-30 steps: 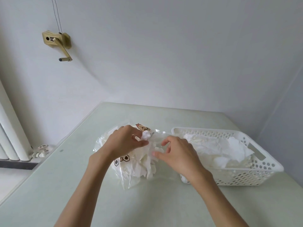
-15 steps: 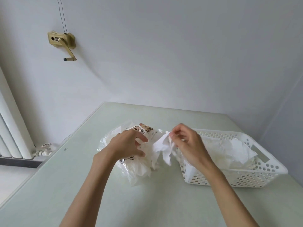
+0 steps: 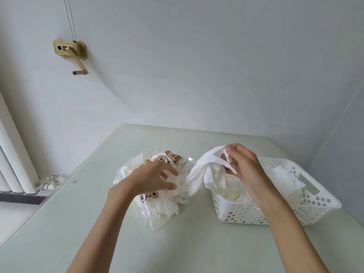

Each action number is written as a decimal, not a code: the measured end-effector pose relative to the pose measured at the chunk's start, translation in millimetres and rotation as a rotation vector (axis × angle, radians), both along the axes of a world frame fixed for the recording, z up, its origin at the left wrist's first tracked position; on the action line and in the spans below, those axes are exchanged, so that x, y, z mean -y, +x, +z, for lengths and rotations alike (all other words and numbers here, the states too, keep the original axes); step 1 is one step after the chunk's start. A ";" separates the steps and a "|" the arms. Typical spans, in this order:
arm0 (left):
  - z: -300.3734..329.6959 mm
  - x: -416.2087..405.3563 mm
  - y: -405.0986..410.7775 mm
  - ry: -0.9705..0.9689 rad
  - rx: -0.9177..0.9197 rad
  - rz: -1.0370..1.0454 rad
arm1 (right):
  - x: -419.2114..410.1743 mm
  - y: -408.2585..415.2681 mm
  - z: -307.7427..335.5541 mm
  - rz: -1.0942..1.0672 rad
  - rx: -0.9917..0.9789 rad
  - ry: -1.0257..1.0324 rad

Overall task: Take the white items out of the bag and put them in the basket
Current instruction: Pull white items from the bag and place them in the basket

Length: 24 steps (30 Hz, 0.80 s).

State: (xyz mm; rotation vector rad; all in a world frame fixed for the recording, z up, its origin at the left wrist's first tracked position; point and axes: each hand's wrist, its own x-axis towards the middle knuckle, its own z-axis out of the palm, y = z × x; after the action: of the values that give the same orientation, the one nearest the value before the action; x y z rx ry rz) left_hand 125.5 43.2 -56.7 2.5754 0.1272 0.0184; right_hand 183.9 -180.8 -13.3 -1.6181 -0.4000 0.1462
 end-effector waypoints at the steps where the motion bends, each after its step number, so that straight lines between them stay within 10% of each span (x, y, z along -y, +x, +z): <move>1: 0.6 0.3 0.2 -0.023 0.016 -0.029 | 2.5 0.5 2.3 0.055 -0.088 0.096; 17: 42.2 57.0 6.9 -0.129 0.188 -0.175 | 76.8 8.6 28.9 0.369 -0.582 0.708; 24: 87.8 88.2 43.7 -0.645 0.268 -0.038 | 115.2 39.7 14.8 0.130 -0.502 0.754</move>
State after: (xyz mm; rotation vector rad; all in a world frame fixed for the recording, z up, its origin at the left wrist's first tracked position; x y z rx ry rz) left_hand 169.2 -45.0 31.1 1.9089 -0.0176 0.2640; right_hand 223.6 -296.1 1.5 -0.7724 -0.1358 0.4340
